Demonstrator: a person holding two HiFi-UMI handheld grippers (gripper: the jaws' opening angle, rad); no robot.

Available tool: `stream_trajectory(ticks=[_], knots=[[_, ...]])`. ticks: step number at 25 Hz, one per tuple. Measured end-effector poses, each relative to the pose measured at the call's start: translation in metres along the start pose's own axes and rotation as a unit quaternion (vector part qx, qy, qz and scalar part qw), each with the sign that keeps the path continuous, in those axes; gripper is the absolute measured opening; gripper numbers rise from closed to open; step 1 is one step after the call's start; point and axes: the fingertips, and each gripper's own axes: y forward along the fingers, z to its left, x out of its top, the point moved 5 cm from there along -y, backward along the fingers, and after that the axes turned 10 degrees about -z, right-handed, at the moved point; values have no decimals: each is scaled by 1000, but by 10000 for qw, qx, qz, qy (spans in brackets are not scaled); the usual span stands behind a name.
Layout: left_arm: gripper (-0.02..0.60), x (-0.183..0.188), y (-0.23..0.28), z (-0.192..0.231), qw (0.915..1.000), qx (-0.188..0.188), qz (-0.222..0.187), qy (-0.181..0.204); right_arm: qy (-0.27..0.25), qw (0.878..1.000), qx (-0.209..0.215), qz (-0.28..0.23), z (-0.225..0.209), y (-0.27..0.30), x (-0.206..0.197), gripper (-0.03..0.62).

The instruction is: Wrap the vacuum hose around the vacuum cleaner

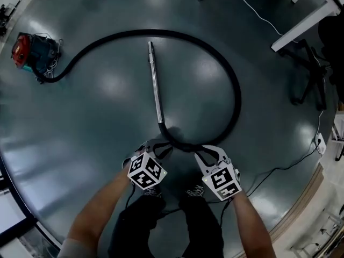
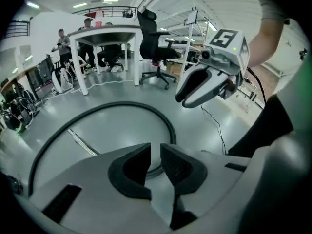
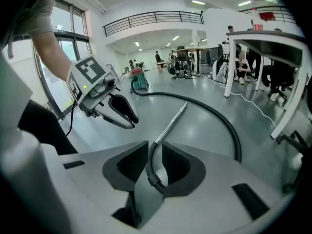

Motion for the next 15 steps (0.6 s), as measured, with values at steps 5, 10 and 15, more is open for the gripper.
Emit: stream_trajectory(ticks=[5,10,15], knots=[[105,-89,77,-2,9978,-577,315,131,112,9998,166,56,-15,54,-81,72],[147,-148,143,-1,9887,-1172,614,697,-451,9952,756,435,-26,105,-156,160],[155,-176,187,7,9759,-1569,723,1337,-1299,9744,1453,1116,-32,143,-228,169]])
